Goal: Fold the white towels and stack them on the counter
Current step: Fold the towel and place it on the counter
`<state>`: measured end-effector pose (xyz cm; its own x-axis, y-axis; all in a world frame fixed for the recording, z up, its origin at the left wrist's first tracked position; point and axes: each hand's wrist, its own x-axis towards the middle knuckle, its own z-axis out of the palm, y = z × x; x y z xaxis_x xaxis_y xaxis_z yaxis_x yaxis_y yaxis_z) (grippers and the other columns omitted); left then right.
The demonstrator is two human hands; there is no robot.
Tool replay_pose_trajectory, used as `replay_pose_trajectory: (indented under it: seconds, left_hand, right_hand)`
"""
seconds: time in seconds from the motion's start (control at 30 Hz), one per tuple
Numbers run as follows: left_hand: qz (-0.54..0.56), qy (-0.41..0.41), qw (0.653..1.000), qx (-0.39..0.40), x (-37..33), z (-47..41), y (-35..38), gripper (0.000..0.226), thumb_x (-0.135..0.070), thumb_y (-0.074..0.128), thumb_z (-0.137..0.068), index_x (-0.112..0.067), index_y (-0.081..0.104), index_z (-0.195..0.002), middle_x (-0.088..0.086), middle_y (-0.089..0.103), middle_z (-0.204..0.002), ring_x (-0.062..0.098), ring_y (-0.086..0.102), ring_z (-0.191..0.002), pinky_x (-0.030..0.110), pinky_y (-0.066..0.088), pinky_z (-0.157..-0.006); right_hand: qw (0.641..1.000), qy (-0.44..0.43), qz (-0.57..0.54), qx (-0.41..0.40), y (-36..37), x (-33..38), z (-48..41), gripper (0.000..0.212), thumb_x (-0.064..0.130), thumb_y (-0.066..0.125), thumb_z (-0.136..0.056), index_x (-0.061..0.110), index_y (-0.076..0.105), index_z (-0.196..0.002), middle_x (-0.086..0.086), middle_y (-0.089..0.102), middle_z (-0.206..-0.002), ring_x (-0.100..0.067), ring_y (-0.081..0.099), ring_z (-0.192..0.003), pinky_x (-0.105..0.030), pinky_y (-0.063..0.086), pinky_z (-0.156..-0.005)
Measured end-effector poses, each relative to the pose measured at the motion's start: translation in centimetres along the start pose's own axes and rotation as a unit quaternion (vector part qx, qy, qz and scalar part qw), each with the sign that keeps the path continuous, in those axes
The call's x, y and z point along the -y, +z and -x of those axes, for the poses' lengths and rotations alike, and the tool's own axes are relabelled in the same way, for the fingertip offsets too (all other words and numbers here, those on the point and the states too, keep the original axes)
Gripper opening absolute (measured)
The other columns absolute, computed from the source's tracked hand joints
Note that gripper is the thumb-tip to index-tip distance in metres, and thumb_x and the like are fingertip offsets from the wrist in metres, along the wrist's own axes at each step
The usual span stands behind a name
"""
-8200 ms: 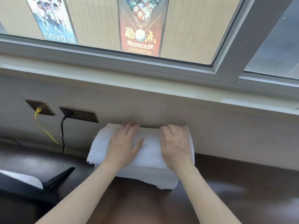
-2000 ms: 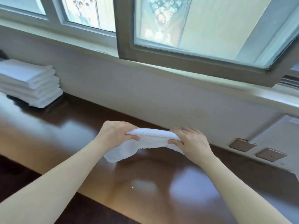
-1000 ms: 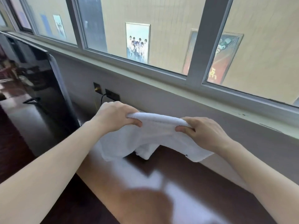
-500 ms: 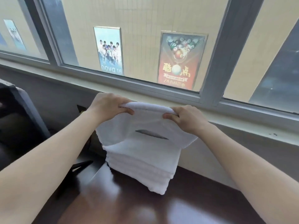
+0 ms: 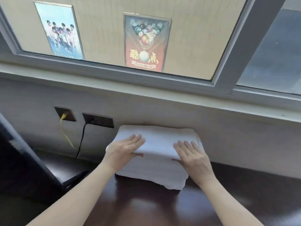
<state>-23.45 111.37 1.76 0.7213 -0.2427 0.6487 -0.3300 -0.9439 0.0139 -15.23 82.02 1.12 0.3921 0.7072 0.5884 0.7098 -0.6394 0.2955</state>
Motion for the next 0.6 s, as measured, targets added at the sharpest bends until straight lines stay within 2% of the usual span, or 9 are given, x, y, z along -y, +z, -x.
replay_pose_trajectory:
  seconds: [0.07,0.1,0.2,0.27,0.33,0.4,0.47,0.53,0.6]
  left_hand:
    - [0.020,-0.006,1.000,0.011,0.0,0.9,0.3,0.043,-0.048,0.059,-0.083,-0.019,0.078,-0.108,-0.003,0.074,-0.115,0.016,0.071,-0.104,0.026,0.060,-0.065]
    - [0.026,-0.010,0.999,0.019,0.0,1.2,0.3,0.044,-0.049,0.059,-0.083,-0.020,0.077,-0.110,-0.003,0.073,-0.117,0.017,0.071,-0.106,0.027,0.060,-0.069]
    - [0.047,-0.052,0.995,0.067,0.1,1.4,0.3,0.056,-0.048,0.083,-0.070,-0.020,0.074,-0.118,-0.001,0.069,-0.125,0.021,0.067,-0.115,0.034,0.059,-0.083]
    - [0.051,-0.076,0.988,0.121,0.3,1.3,0.1,0.074,-0.043,0.093,-0.060,-0.021,0.069,-0.126,0.000,0.064,-0.133,0.024,0.062,-0.122,0.037,0.057,-0.090]
    - [0.054,-0.082,0.982,0.158,0.6,1.1,-0.2,0.080,-0.037,0.094,-0.060,-0.023,0.063,-0.132,-0.001,0.060,-0.139,0.024,0.059,-0.127,0.036,0.054,-0.094]
    - [0.058,-0.081,0.977,0.190,1.2,0.7,-0.6,0.081,-0.031,0.092,-0.061,-0.028,0.060,-0.136,-0.006,0.057,-0.143,0.019,0.057,-0.129,0.033,0.053,-0.094]
    - [0.064,-0.074,0.974,0.202,1.9,0.1,-0.9,0.079,-0.025,0.090,-0.065,-0.032,0.058,-0.137,-0.011,0.055,-0.144,0.013,0.055,-0.129,0.031,0.053,-0.091]
    - [0.062,-0.059,0.976,0.199,2.6,-0.8,-1.3,0.080,-0.017,0.095,-0.057,-0.029,0.065,-0.130,-0.010,0.063,-0.134,0.012,0.065,-0.116,0.027,0.057,-0.080]
    - [0.050,-0.047,0.978,0.195,3.4,-2.2,-1.6,0.081,-0.012,0.098,-0.048,-0.024,0.071,-0.122,-0.008,0.072,-0.119,0.012,0.073,-0.095,0.022,0.057,-0.063]
  right_hand:
    - [1.000,0.024,-0.008,0.015,0.2,0.8,1.2,0.045,0.038,0.051,-0.093,0.006,0.071,-0.118,-0.010,0.070,-0.119,-0.030,0.069,-0.107,-0.048,0.053,-0.097]
    - [0.999,0.033,-0.013,0.018,0.1,1.1,1.4,0.047,0.041,0.053,-0.092,0.007,0.071,-0.119,-0.009,0.070,-0.120,-0.029,0.068,-0.109,-0.047,0.054,-0.095]
    - [0.998,0.058,-0.018,0.028,-0.3,1.0,1.5,0.049,0.045,0.057,-0.091,0.009,0.071,-0.121,-0.007,0.069,-0.124,-0.025,0.067,-0.113,-0.046,0.054,-0.095]
    - [0.995,0.070,-0.042,0.050,-0.7,0.9,1.3,0.051,0.041,0.071,-0.085,0.010,0.068,-0.125,-0.006,0.066,-0.128,-0.025,0.064,-0.117,-0.048,0.053,-0.097]
    - [0.990,0.077,-0.071,0.093,-1.4,0.6,1.2,0.064,0.034,0.087,-0.072,0.011,0.067,-0.127,-0.007,0.065,-0.130,-0.026,0.063,-0.119,-0.050,0.052,-0.096]
    - [0.984,0.077,-0.098,0.126,-2.1,-0.1,0.8,0.070,0.026,0.092,-0.065,0.010,0.066,-0.128,-0.008,0.065,-0.130,-0.028,0.063,-0.118,-0.051,0.053,-0.094]
    - [0.974,0.085,-0.140,0.155,-2.4,-1.1,0.3,0.068,0.018,0.089,-0.070,0.011,0.062,-0.132,-0.008,0.062,-0.135,-0.028,0.060,-0.123,-0.050,0.050,-0.100]
    - [0.954,0.109,-0.191,0.202,-2.6,-1.9,-0.5,0.061,0.021,0.075,-0.086,0.018,0.052,-0.142,-0.002,0.052,-0.145,-0.021,0.048,-0.136,-0.038,0.036,-0.114]
    - [0.940,0.137,-0.222,0.221,-2.4,-2.6,-1.6,0.056,0.027,0.066,-0.093,0.026,0.047,-0.145,0.005,0.049,-0.147,-0.014,0.044,-0.138,-0.027,0.031,-0.115]
